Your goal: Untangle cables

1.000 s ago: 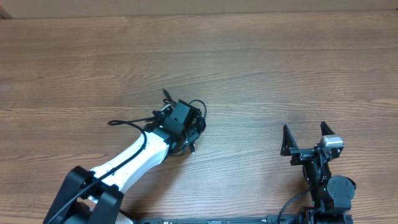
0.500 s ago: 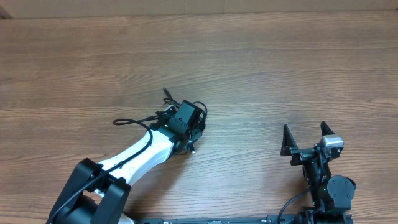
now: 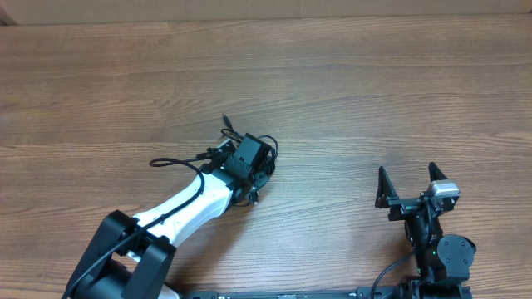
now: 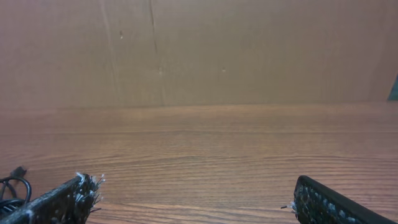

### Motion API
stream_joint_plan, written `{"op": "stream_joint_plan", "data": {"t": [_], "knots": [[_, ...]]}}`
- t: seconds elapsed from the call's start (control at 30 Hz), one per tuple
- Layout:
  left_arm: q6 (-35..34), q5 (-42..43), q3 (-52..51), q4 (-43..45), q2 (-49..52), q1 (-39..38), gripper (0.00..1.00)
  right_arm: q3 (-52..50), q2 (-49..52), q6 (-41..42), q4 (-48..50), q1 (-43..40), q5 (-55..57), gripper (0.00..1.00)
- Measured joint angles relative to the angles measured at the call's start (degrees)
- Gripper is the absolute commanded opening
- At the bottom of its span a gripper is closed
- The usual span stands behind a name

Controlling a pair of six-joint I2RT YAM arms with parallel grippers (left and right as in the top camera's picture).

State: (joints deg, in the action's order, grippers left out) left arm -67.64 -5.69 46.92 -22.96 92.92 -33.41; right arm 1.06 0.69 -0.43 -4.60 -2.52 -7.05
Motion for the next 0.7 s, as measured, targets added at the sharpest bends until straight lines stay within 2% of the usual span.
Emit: {"op": "stream_joint_plan", "data": {"t": [0.07,0.23,0.4,0.53,0.6,0.63,0.7], "knots": [[0.0,-0.5,0.0,0.0,0.0,0.0,0.21,0.0,0.0,0.0,0.0,0.0,0.0,1.00],[0.0,-1.5,0.0,0.3,0.0,0.0,0.14,0.0,0.0,0.0,0.0,0.0,0.0,1.00],[0.0,-2.4,0.0,0.5,0.0,0.0,0.15,0.0,0.0,0.0,0.0,0.0,0.0,1.00],[0.0,-3.4,0.0,0.5,0.0,0.0,0.22,0.0,0.0,0.0,0.0,0.0,0.0,1.00],[0.0,-3.9,0.0,0.5,0.1,0.0,0.30,0.0,0.0,0.0,0.0,0.0,0.0,1.00],[0.0,-4.1,0.0,0.5,0.2,0.0,0.40,0.0,0.0,0.0,0.0,0.0,0.0,1.00],[-0.2,-4.9,0.0,0.5,0.3,0.0,0.45,0.0,0.0,0.0,0.0,0.0,0.0,1.00]]}}
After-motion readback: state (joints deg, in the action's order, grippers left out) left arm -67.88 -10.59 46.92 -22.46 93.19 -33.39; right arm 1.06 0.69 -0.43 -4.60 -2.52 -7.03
